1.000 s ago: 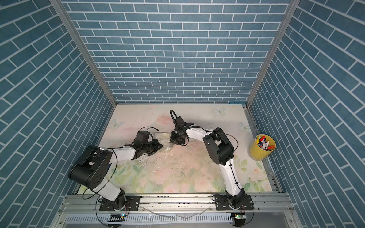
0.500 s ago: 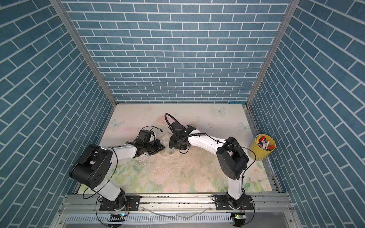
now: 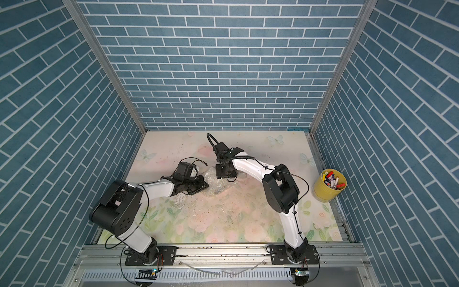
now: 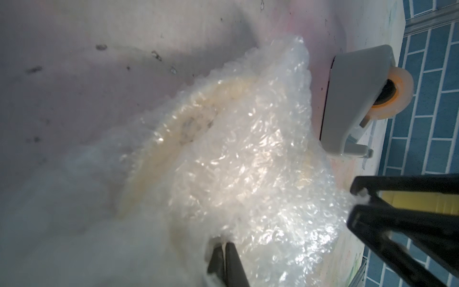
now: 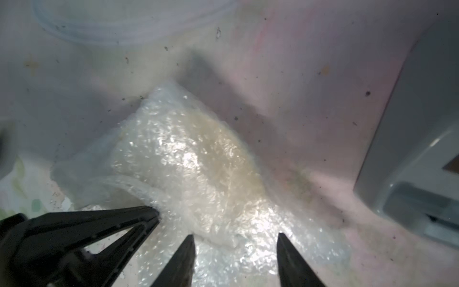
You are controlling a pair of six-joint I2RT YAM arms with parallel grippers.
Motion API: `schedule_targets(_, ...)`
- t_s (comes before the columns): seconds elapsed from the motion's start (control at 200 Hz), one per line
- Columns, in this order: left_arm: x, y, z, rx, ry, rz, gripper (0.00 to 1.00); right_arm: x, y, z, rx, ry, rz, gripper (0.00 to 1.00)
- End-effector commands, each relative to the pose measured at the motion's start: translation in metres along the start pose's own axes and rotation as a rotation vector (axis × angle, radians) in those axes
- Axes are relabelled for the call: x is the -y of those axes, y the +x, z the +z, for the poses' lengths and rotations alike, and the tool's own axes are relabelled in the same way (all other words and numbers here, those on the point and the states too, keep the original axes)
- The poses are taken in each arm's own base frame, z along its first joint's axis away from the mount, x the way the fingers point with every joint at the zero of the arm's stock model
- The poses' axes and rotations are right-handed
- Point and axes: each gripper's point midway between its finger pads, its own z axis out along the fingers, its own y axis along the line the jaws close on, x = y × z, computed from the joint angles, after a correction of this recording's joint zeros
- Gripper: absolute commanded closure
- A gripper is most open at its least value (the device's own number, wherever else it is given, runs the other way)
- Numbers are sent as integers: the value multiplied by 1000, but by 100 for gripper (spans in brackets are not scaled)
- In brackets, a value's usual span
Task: Wrap dinner plates in bubble wrap
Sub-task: Wrap the plate in the bubble wrap.
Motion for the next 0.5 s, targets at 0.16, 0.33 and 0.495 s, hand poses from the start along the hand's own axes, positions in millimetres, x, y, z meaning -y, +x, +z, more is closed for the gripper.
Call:
schedule_targets(0.16, -20, 22, 9, -86, -95, -8, 90, 21, 10, 31, -84, 11, 16, 67)
schedule_targets(0.33, -4, 18, 4, -65, -84, 12, 79, 27, 20, 43, -109, 6, 37, 73)
schedule_targets(0.495, 35, 11, -6, -17, -33, 44, 72, 29, 29, 47, -127, -5, 70, 77)
